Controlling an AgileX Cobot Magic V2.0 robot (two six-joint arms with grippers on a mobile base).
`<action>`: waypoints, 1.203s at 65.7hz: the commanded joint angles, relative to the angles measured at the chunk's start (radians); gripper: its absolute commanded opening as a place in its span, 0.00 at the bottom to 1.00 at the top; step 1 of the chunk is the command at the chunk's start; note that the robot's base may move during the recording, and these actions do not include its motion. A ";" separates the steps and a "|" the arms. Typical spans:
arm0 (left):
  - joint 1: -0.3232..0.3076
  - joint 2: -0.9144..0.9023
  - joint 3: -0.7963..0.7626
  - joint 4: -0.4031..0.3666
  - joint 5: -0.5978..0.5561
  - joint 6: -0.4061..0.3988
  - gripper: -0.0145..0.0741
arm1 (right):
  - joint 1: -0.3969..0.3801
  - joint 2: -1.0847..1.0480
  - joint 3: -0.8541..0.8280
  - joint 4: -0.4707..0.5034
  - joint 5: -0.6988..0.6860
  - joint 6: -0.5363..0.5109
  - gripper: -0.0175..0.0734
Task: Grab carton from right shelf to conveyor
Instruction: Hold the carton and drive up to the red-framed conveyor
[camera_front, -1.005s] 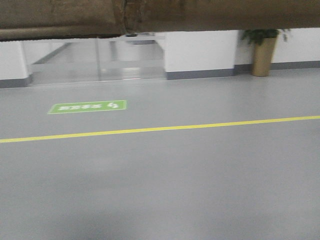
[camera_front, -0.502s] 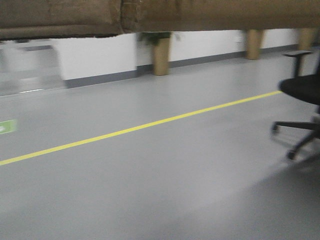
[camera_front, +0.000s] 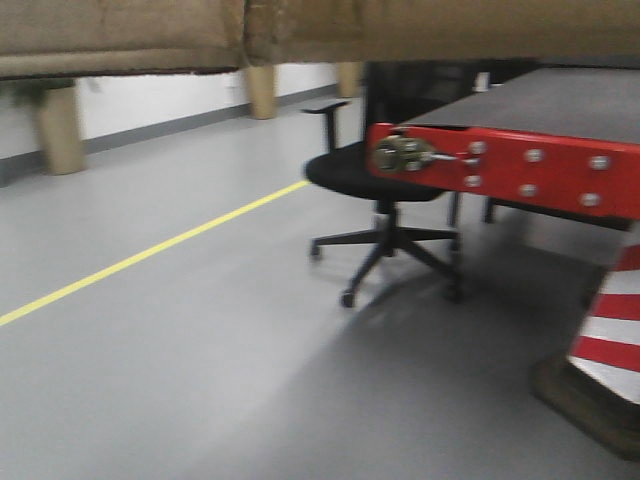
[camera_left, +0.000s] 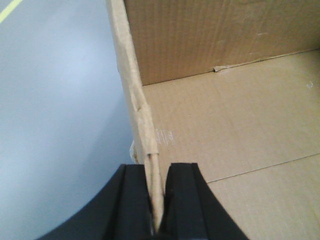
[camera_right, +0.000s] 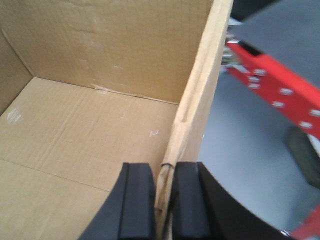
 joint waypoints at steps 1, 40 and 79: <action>-0.009 -0.012 -0.007 -0.005 -0.037 0.007 0.15 | 0.000 -0.008 -0.001 0.001 -0.046 -0.020 0.11; -0.009 -0.012 -0.007 -0.005 -0.037 0.007 0.15 | 0.000 -0.008 -0.001 0.001 -0.046 -0.020 0.11; -0.009 -0.012 -0.007 -0.005 -0.037 0.007 0.15 | 0.000 -0.008 -0.001 0.001 -0.046 -0.020 0.11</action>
